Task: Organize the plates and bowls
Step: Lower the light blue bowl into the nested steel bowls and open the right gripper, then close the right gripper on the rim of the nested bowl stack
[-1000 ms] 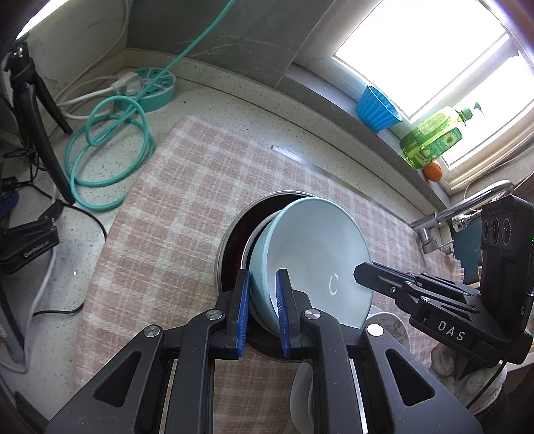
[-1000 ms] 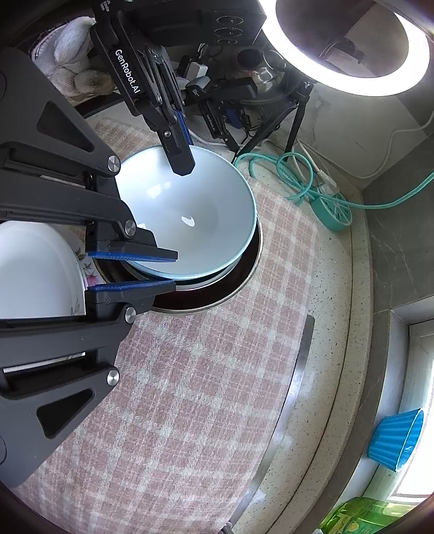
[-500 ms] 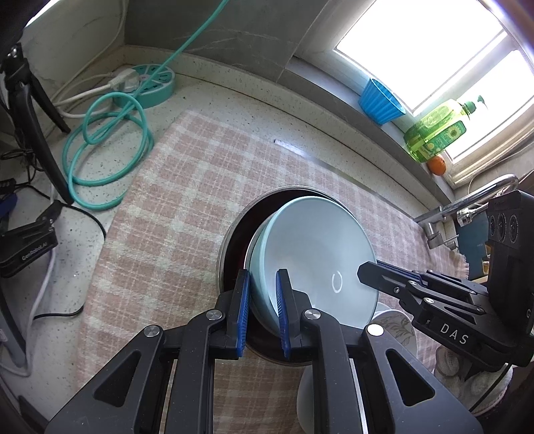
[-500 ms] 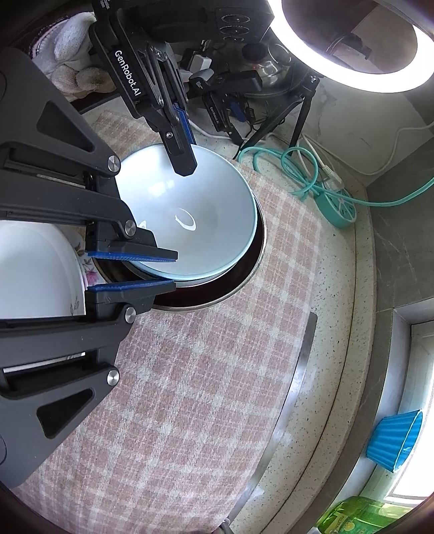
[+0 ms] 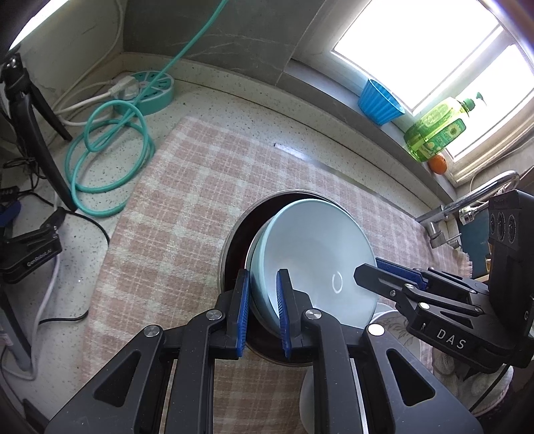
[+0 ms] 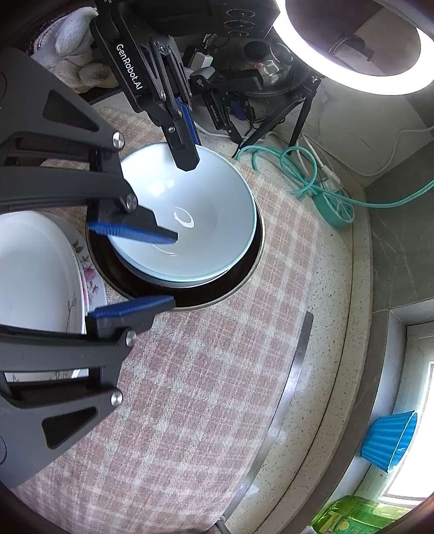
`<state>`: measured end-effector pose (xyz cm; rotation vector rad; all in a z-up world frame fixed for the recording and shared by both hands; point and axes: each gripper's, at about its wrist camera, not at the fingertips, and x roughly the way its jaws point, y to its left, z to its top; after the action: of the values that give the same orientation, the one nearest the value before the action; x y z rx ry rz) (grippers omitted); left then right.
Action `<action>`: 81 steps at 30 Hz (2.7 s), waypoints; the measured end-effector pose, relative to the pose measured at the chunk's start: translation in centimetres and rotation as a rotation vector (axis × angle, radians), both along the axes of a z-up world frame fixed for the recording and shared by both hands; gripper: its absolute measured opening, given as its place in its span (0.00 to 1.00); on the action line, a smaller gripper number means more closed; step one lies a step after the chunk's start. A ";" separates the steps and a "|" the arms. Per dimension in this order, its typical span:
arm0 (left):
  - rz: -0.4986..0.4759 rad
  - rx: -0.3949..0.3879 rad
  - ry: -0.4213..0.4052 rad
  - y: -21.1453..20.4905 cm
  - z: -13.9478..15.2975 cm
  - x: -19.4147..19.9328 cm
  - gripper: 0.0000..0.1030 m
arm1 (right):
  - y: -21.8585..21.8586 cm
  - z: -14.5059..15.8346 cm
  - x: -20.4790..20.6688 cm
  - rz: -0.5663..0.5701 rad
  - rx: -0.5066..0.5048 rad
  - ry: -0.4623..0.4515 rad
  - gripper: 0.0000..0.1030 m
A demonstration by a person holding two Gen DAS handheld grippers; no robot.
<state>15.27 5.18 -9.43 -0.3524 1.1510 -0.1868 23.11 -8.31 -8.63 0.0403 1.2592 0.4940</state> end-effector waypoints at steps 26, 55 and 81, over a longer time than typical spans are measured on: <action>0.101 -0.004 -0.016 4.6 0.7 -2.2 0.41 | -5.6 1.9 0.2 -0.148 0.072 -0.037 0.72; 0.101 -0.115 0.017 4.5 -1.1 -1.5 0.28 | -5.6 -2.9 0.8 -0.184 0.189 0.162 0.39; 0.051 -0.108 0.064 2.7 -3.0 0.2 0.10 | -3.4 -3.9 1.8 -0.141 0.151 0.177 0.13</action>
<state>15.45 7.91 -12.42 -0.4857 1.1967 -0.1940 24.89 -11.71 -12.53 0.3041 1.3790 0.4705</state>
